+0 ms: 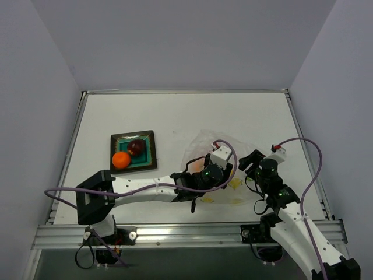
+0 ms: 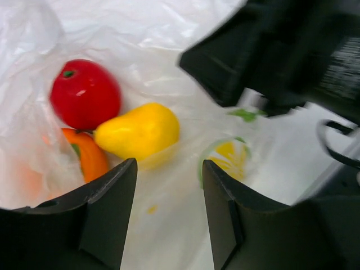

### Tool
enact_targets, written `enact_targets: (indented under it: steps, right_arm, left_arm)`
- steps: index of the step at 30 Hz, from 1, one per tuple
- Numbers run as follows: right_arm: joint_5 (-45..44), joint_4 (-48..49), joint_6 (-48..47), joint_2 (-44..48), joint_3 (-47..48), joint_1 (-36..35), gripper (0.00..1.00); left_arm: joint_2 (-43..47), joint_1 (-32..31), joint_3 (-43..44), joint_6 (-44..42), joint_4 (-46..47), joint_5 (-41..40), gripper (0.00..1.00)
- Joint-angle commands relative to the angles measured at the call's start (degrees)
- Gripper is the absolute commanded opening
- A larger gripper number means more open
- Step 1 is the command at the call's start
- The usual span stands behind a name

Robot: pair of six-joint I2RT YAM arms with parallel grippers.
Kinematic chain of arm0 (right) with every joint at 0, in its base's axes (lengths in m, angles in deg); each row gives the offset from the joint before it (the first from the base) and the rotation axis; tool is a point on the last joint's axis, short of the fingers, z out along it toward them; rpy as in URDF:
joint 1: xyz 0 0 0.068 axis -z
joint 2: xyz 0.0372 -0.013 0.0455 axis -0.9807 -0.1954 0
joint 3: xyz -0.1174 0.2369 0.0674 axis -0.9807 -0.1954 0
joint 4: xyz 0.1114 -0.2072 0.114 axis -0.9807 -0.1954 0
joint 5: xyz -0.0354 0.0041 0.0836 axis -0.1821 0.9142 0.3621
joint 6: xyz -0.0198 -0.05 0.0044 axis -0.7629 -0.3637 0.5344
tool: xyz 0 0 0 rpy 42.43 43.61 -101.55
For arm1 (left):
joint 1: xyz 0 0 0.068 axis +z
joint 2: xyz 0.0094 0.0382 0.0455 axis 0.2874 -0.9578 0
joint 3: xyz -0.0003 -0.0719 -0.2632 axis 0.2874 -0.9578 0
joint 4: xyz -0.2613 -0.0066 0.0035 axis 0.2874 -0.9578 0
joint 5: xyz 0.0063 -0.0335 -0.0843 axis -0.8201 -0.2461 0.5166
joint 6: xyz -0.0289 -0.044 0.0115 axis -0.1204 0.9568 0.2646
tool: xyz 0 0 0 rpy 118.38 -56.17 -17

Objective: Take the fake fruits out of the plastic bag

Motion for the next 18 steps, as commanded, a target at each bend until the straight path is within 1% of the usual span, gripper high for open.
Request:
enact_targets:
  steps: [1, 5, 6, 8, 11, 12, 14, 17, 18]
  right_arm:
    - [-2.6, -6.1, -0.4, 3.2, 5.4, -0.6, 0.60]
    - [-3.0, -11.1, -1.0, 5.5, 9.3, -0.6, 0.59]
    - [-1.8, -11.8, -1.1, 5.9, 10.3, -0.7, 0.57]
    - [-0.6, -14.0, -1.0, 6.4, 11.1, -0.7, 0.56]
    - [1.5, -15.8, -0.3, 8.3, 11.1, -1.0, 0.50]
    - [2.4, -15.8, 0.1, 8.9, 10.9, -1.2, 0.46]
    - [4.6, -16.5, 0.8, 8.8, 10.3, -1.4, 0.41]
    - [4.9, -17.6, 1.1, 8.3, 11.0, -2.0, 0.42]
    - [4.4, -17.9, 0.9, 8.7, 11.6, -2.1, 0.50]
  left_arm:
    - [-0.4, 3.5, 2.3, 0.0, 5.1, -2.9, 0.48]
    - [-2.5, 5.6, 1.9, 0.7, 6.5, -0.9, 0.48]
    - [-2.9, 5.7, 2.0, 1.0, 6.3, -0.4, 0.48]
    - [-3.7, 5.8, 1.1, 1.3, 7.2, 0.4, 0.48]
    - [-5.2, 6.0, 1.2, 1.6, 6.9, 1.7, 0.48]
    - [-5.8, 6.1, 1.1, 1.8, 6.8, 1.9, 0.48]
    - [-6.1, 6.4, 0.6, 2.4, 7.4, 2.8, 0.48]
    - [-6.2, 7.2, -0.4, 3.2, 7.9, 3.2, 0.49]
    - [-6.2, 7.3, -0.9, 3.6, 8.2, 3.3, 0.48]
